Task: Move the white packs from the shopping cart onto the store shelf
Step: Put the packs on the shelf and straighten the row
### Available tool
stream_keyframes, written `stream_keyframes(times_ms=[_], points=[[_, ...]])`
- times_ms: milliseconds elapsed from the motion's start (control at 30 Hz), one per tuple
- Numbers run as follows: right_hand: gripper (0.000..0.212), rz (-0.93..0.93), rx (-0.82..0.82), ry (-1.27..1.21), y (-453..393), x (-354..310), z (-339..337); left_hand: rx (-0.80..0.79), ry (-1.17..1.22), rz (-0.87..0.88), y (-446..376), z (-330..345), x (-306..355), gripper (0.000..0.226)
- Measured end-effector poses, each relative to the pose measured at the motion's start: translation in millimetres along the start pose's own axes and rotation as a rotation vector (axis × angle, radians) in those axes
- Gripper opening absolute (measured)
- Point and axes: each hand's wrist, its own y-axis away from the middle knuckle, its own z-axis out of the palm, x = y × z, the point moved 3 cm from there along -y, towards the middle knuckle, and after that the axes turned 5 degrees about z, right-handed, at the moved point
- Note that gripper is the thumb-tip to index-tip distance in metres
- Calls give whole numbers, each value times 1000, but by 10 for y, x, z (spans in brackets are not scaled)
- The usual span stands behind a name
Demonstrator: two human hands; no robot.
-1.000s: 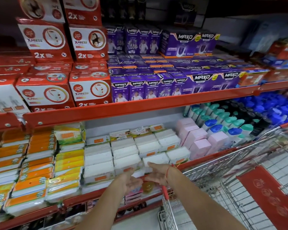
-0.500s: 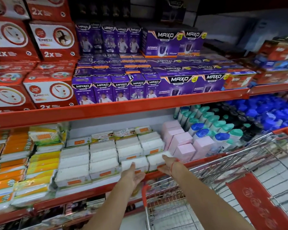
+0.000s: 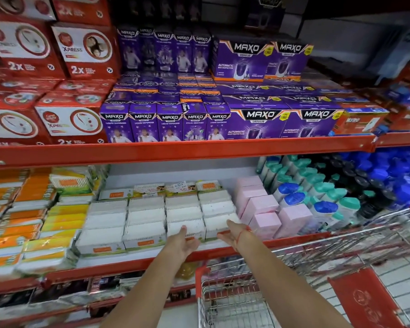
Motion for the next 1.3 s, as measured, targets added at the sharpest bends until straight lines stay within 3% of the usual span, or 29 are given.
stream_keyframes(times_ms=[167,300,367,433,467,567,700,800,933,1100,1300], points=[[28,-55,32,82,184,36,30,-130,-7,12,59,-24,18,56],[12,-179,169,333,572,49,78,-239,-204,51,185,-105,76,52],[23,-386,354,558,825,1,220,-197,-365,253,226,-238,242,43],[24,-755,602,685,1102,-104,507,-103,-443,553,242,-445,526,33],[21,-924,629,691,1172,-127,665,-57,-507,715,265,-543,666,30],[32,-1178,435,901,1165,-41,1283,138,-1008,1141,269,-946,1096,28],[70,-1307,159,1267,1081,166,2012,310,-1528,1419,30,-1378,1392,40],[84,-1252,76,1523,860,337,2325,289,-1762,1339,-276,-1547,1408,53],[87,-1137,151,1606,558,459,2399,285,-1901,1193,-487,-1669,1338,69],[63,-1087,249,1612,482,557,2390,198,-1821,1123,-509,-1687,1314,68],[60,-1067,228,1582,522,561,2400,216,-1807,1102,-482,-1659,1324,71]])
